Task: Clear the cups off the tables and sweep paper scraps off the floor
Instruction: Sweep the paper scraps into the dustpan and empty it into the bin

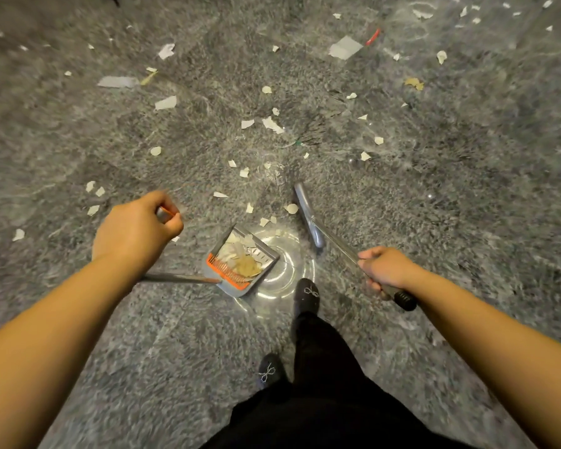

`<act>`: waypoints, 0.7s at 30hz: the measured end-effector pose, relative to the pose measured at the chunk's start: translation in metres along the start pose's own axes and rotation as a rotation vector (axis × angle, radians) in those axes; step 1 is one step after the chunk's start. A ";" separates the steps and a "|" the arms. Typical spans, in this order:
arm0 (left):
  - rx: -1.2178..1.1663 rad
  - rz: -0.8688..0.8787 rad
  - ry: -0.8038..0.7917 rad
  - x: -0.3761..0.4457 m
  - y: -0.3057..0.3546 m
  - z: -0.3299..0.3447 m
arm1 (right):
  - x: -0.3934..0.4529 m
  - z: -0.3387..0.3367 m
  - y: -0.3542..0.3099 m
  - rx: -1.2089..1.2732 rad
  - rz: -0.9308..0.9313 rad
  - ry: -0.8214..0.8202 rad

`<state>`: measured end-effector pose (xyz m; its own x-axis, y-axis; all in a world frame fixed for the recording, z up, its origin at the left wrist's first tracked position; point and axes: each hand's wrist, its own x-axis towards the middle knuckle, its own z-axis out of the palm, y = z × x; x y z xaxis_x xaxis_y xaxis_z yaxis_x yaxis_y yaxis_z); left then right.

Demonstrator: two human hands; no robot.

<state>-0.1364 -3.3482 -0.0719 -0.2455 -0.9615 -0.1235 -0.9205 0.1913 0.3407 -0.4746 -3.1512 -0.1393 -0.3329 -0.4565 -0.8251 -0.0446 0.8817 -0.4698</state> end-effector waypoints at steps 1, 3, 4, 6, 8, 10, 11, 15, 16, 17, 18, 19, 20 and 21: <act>0.014 -0.005 -0.009 0.006 -0.001 -0.001 | 0.009 -0.002 -0.008 -0.005 0.004 -0.001; 0.049 -0.008 -0.025 0.021 -0.001 -0.001 | 0.031 -0.006 -0.025 -0.020 0.018 0.007; 0.071 -0.004 -0.030 0.030 0.000 -0.001 | 0.042 -0.008 -0.034 -0.032 0.031 0.011; 0.106 0.025 -0.045 0.050 0.004 -0.001 | 0.063 -0.012 -0.053 -0.087 0.050 0.015; 0.128 0.055 -0.064 0.072 0.008 -0.001 | 0.081 -0.017 -0.075 -0.202 0.038 0.009; 0.157 0.049 -0.084 0.090 0.011 -0.001 | 0.096 -0.020 -0.098 -0.330 0.010 -0.026; 0.173 0.041 -0.090 0.098 0.012 0.001 | 0.103 -0.021 -0.109 -0.384 -0.002 -0.058; 0.206 0.038 -0.090 0.117 0.015 0.004 | 0.119 -0.015 -0.145 -0.559 -0.013 -0.165; 0.208 0.036 -0.094 0.120 0.016 0.004 | 0.120 -0.009 -0.151 -0.617 -0.028 -0.199; 0.211 0.036 -0.093 0.122 0.017 0.003 | 0.120 -0.003 -0.155 -0.674 -0.050 -0.231; 0.211 0.038 -0.087 0.125 0.018 0.003 | 0.120 0.004 -0.158 -0.716 -0.069 -0.255; 0.212 0.040 -0.081 0.127 0.020 0.003 | 0.119 0.010 -0.160 -0.747 -0.087 -0.277; 0.214 0.042 -0.080 0.128 0.021 0.002 | 0.117 0.016 -0.162 -0.768 -0.104 -0.300; 0.214 0.041 -0.083 0.130 0.023 0.001 | 0.115 0.020 -0.163 -0.783 -0.121 -0.330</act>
<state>-0.1896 -3.4685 -0.0813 -0.3001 -0.9342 -0.1930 -0.9505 0.2759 0.1426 -0.4865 -3.3500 -0.1639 0.0013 -0.4568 -0.8896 -0.7397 0.5981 -0.3083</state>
